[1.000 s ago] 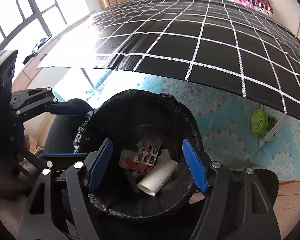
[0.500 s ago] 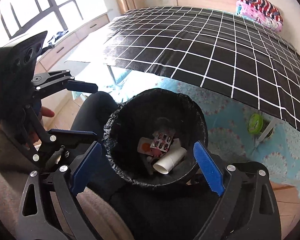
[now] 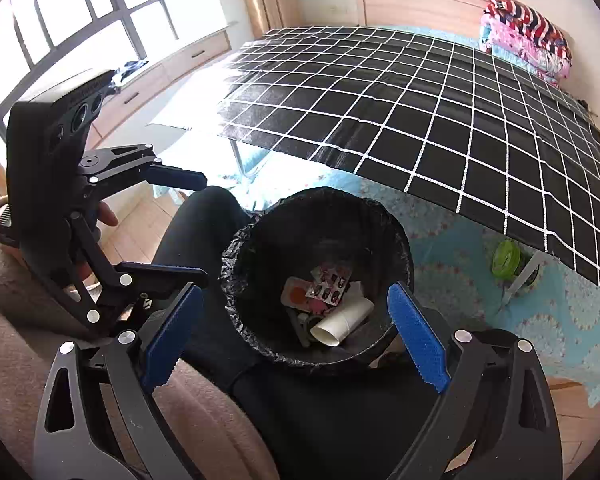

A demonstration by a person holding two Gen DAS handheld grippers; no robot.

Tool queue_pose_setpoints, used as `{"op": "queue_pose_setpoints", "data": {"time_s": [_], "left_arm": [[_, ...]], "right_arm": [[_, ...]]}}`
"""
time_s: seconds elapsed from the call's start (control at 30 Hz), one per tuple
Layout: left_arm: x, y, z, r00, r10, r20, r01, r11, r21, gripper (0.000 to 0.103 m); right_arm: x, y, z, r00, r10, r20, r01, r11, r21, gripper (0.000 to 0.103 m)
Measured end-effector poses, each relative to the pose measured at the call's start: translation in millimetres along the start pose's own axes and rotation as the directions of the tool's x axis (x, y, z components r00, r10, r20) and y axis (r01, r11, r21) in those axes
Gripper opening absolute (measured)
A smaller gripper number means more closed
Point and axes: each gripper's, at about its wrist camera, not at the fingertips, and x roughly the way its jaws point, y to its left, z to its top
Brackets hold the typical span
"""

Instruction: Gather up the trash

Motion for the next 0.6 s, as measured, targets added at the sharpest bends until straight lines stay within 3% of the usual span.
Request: {"op": "queue_pose_setpoints", "data": {"time_s": [0.6], "left_arm": [[-6.6, -1.7, 0.4, 0.999, -0.025, 0.026, 0.025, 1.000, 0.000, 0.093]], "right_arm": [[4.7, 5.0, 0.1, 1.000, 0.002, -0.006, -0.002, 1.000, -0.009, 0.094]]}}
